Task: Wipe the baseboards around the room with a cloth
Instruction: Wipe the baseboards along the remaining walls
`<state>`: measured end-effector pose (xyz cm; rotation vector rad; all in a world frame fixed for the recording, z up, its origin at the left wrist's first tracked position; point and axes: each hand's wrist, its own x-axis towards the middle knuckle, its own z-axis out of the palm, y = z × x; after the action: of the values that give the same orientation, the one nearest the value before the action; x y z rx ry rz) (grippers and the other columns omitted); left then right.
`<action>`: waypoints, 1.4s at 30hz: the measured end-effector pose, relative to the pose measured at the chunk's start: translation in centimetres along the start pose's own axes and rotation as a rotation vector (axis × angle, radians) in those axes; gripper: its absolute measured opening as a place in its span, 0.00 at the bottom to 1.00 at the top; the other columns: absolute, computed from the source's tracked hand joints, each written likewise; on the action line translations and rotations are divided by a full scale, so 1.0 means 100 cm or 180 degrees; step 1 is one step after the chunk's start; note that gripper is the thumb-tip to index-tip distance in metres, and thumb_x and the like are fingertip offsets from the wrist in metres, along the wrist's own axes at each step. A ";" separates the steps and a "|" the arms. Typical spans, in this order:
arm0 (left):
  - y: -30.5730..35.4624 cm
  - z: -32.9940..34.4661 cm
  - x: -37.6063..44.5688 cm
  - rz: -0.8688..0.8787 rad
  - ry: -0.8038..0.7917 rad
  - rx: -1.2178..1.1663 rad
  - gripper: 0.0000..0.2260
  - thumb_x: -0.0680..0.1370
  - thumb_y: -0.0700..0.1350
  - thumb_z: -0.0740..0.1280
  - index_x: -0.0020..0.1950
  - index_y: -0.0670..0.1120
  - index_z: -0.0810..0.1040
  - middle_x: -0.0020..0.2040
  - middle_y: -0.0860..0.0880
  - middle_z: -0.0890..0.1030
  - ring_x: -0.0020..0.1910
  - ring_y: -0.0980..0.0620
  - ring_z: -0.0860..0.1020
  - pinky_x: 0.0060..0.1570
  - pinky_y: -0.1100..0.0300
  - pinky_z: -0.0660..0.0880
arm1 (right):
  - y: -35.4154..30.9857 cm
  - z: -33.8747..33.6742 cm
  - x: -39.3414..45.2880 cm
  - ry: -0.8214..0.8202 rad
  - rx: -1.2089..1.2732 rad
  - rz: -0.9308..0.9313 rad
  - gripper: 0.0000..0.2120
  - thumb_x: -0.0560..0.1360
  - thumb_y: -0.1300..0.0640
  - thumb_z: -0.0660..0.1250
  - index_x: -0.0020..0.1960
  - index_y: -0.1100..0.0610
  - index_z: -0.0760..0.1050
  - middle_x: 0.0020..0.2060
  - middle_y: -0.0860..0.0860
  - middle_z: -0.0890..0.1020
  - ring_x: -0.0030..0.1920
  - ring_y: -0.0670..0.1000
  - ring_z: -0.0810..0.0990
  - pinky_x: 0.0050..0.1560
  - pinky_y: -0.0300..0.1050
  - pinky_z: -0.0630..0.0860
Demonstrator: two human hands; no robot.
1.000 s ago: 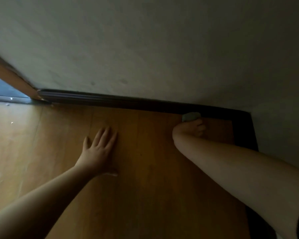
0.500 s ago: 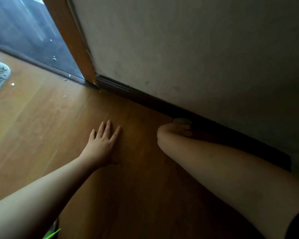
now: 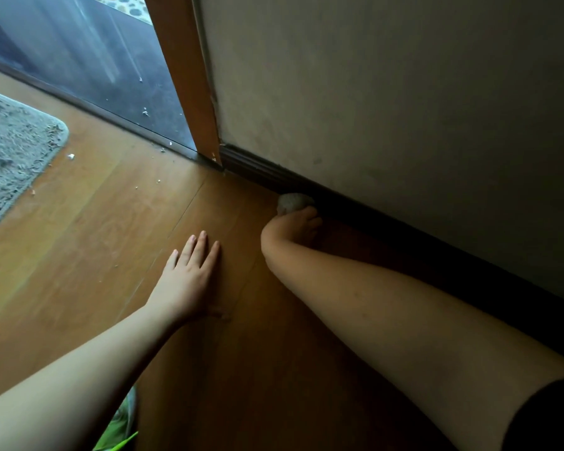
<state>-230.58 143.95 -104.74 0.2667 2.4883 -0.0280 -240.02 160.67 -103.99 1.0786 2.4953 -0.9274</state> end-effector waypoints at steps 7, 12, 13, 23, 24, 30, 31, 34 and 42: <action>-0.004 0.012 0.011 0.0055 0.0238 -0.0197 0.67 0.57 0.79 0.66 0.80 0.48 0.33 0.80 0.45 0.34 0.79 0.44 0.36 0.76 0.46 0.41 | -0.012 0.050 0.005 0.0607 0.0225 -0.0238 0.23 0.79 0.53 0.65 0.70 0.58 0.63 0.69 0.58 0.66 0.64 0.61 0.70 0.61 0.53 0.71; -0.007 0.018 0.013 0.0083 0.0349 -0.0309 0.67 0.58 0.77 0.68 0.80 0.48 0.34 0.80 0.44 0.34 0.79 0.43 0.36 0.76 0.45 0.42 | -0.023 0.063 -0.002 0.0698 0.0089 -0.0418 0.22 0.78 0.53 0.65 0.69 0.57 0.64 0.68 0.58 0.66 0.64 0.60 0.69 0.62 0.53 0.68; -0.007 0.018 0.012 0.0080 0.0360 -0.0315 0.67 0.57 0.77 0.69 0.80 0.48 0.34 0.80 0.44 0.35 0.79 0.43 0.36 0.77 0.45 0.42 | -0.025 0.065 -0.004 0.0682 0.0102 -0.0465 0.22 0.78 0.53 0.66 0.69 0.57 0.65 0.68 0.58 0.66 0.64 0.60 0.69 0.62 0.53 0.68; -0.011 0.025 0.014 0.0107 0.0410 -0.0429 0.67 0.57 0.76 0.69 0.80 0.48 0.34 0.80 0.44 0.34 0.79 0.44 0.35 0.75 0.47 0.38 | -0.109 0.071 -0.022 -0.0363 0.0681 -0.1836 0.20 0.74 0.55 0.72 0.63 0.62 0.74 0.62 0.60 0.75 0.63 0.59 0.73 0.63 0.48 0.66; -0.012 0.025 0.014 0.0114 0.0399 -0.0413 0.66 0.58 0.76 0.69 0.80 0.48 0.33 0.80 0.44 0.34 0.79 0.44 0.35 0.75 0.47 0.38 | -0.102 0.071 -0.026 -0.0408 0.0714 -0.1926 0.21 0.74 0.54 0.73 0.62 0.62 0.74 0.62 0.60 0.75 0.63 0.59 0.73 0.63 0.48 0.67; -0.013 0.023 0.013 0.0112 0.0366 -0.0354 0.68 0.57 0.77 0.69 0.80 0.48 0.33 0.80 0.44 0.34 0.79 0.44 0.36 0.77 0.46 0.41 | -0.056 0.047 -0.031 -0.0571 0.1016 -0.2315 0.21 0.71 0.51 0.76 0.55 0.63 0.76 0.54 0.58 0.78 0.54 0.56 0.77 0.55 0.40 0.71; -0.012 0.022 0.013 0.0105 0.0345 -0.0339 0.68 0.57 0.77 0.69 0.80 0.48 0.33 0.80 0.44 0.34 0.79 0.44 0.36 0.77 0.46 0.41 | -0.049 0.039 -0.029 -0.0639 0.1008 -0.2391 0.19 0.72 0.51 0.76 0.54 0.63 0.76 0.52 0.57 0.79 0.53 0.55 0.78 0.52 0.39 0.71; -0.008 0.017 0.012 0.0070 0.0230 -0.0256 0.67 0.58 0.76 0.70 0.80 0.48 0.33 0.80 0.44 0.33 0.79 0.43 0.36 0.77 0.45 0.42 | -0.022 0.006 -0.020 -0.0785 0.0863 -0.2602 0.18 0.73 0.49 0.74 0.55 0.60 0.75 0.50 0.52 0.81 0.51 0.50 0.79 0.48 0.38 0.76; 0.020 -0.005 0.014 0.0310 0.0087 0.0332 0.58 0.68 0.70 0.70 0.80 0.50 0.33 0.81 0.42 0.38 0.80 0.39 0.41 0.77 0.41 0.51 | 0.070 -0.081 0.004 -0.0595 0.0968 -0.2392 0.21 0.77 0.55 0.71 0.69 0.55 0.74 0.64 0.49 0.77 0.64 0.45 0.74 0.66 0.35 0.69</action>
<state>-231.56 146.18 -105.13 0.4346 2.5013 -0.1147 -235.18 169.82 -101.15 0.0521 2.6645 -1.5505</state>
